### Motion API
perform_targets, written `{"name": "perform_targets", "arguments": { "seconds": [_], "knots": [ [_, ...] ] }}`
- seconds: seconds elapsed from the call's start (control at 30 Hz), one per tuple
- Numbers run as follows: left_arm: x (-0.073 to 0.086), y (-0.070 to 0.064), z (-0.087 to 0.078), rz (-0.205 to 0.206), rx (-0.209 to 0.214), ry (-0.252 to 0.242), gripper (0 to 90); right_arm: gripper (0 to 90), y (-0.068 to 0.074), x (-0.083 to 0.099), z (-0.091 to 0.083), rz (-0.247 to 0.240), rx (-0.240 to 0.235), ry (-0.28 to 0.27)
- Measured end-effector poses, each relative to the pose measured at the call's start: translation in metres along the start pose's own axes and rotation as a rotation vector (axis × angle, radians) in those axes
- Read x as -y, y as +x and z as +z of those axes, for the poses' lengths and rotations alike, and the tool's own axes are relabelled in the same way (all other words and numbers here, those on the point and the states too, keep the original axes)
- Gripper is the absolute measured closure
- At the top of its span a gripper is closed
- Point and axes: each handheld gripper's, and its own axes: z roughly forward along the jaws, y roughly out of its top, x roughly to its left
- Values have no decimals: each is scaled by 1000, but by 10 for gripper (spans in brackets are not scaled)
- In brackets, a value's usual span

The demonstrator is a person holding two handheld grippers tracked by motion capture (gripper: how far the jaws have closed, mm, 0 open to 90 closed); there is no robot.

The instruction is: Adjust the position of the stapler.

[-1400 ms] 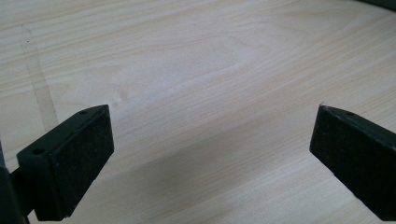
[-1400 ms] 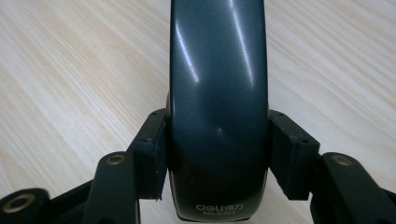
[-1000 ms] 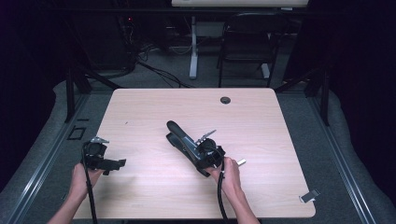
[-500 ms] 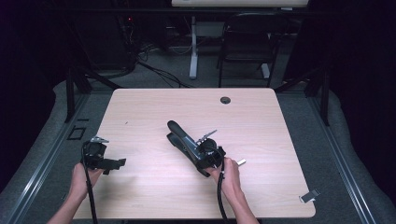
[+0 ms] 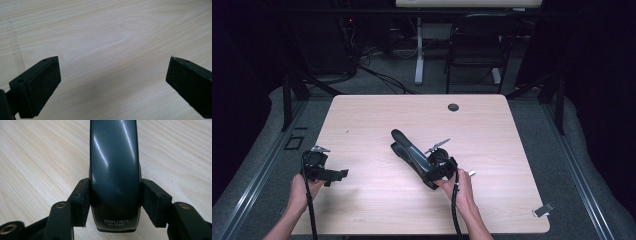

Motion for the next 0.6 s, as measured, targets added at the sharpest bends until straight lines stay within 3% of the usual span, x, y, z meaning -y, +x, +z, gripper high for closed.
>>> {"name": "perform_targets", "arguments": {
  "seconds": [0.03, 0.1, 0.23, 0.33, 0.6],
  "knots": [
    [0, -1, 0, -1, 1, -1, 0, 443, 2, 1, 1, 9, 8, -20],
    [-1, -1, 0, 5, 4, 2, 1, 442, 2, 1, -1, 2, 16, 3],
    [-1, -2, 2, 4, 9, 5, 1, 441, 6, 3, -1, 23, 15, -17],
    [-2, -2, 2, 8, 5, 6, 1, 431, 6, 7, 0, 56, -16, -30],
    [-3, -3, 4, 4, 7, 15, 1, 434, 4, 15, -7, 68, -58, -43]
  ]
}}
